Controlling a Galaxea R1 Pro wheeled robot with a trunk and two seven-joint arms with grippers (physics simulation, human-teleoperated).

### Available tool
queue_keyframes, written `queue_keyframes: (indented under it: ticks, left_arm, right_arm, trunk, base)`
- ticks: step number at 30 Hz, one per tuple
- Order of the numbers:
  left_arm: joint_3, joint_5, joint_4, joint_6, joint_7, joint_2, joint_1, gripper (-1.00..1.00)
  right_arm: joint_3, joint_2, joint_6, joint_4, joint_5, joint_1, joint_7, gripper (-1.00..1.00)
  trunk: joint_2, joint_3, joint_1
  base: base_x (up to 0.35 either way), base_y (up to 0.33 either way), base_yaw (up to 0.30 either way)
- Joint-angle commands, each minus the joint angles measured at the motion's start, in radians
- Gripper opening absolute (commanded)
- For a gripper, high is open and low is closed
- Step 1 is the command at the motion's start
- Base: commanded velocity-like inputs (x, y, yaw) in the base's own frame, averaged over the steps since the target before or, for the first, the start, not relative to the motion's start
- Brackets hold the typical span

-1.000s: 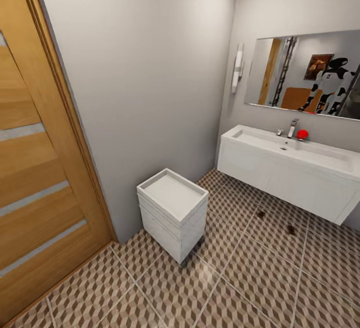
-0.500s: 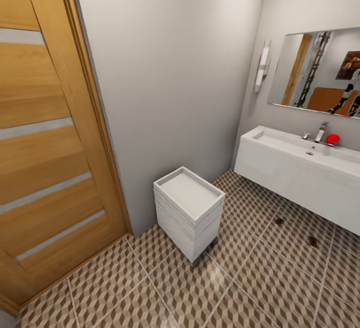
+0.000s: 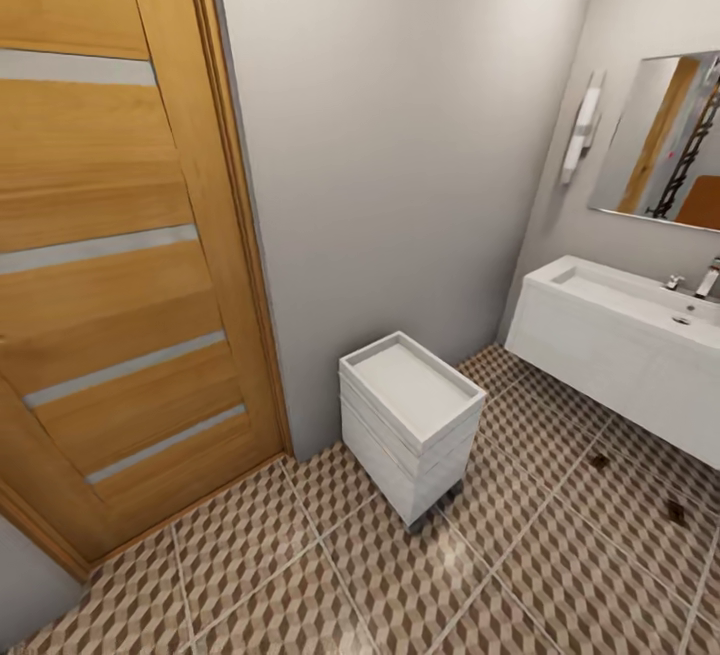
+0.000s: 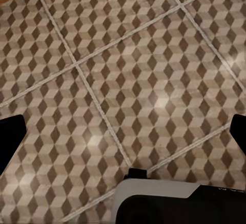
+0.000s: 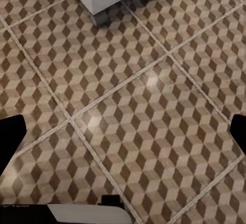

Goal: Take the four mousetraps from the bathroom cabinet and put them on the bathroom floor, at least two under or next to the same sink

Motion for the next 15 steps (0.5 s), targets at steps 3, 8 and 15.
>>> queue_keyframes:
  ticks: [3, 8, 15]
  left_arm:
    - [-0.009, 0.006, 0.001, -0.003, 0.005, -0.001, -0.001, 1.0]
    - [-0.009, 0.006, 0.001, -0.003, 0.005, -0.001, -0.001, 1.0]
    - [-0.009, 0.006, 0.001, -0.003, 0.005, -0.001, -0.001, 1.0]
  right_arm:
    - [0.009, 0.0, -0.003, 0.0, -0.008, 0.0, -0.002, 1.0]
    - [0.009, 0.0, -0.003, 0.0, -0.008, 0.0, -0.002, 1.0]
    - [0.009, 0.0, -0.003, 0.0, -0.008, 0.0, -0.002, 1.0]
  trunk:
    - [-0.002, -0.004, 0.001]
    - [-0.002, -0.007, 0.001]
    - [-0.002, -0.011, 0.001]
  base:
    - [0.0, 0.0, 0.253]
    - [0.0, 0.0, 0.254]
    - [0.0, 0.0, 0.255]
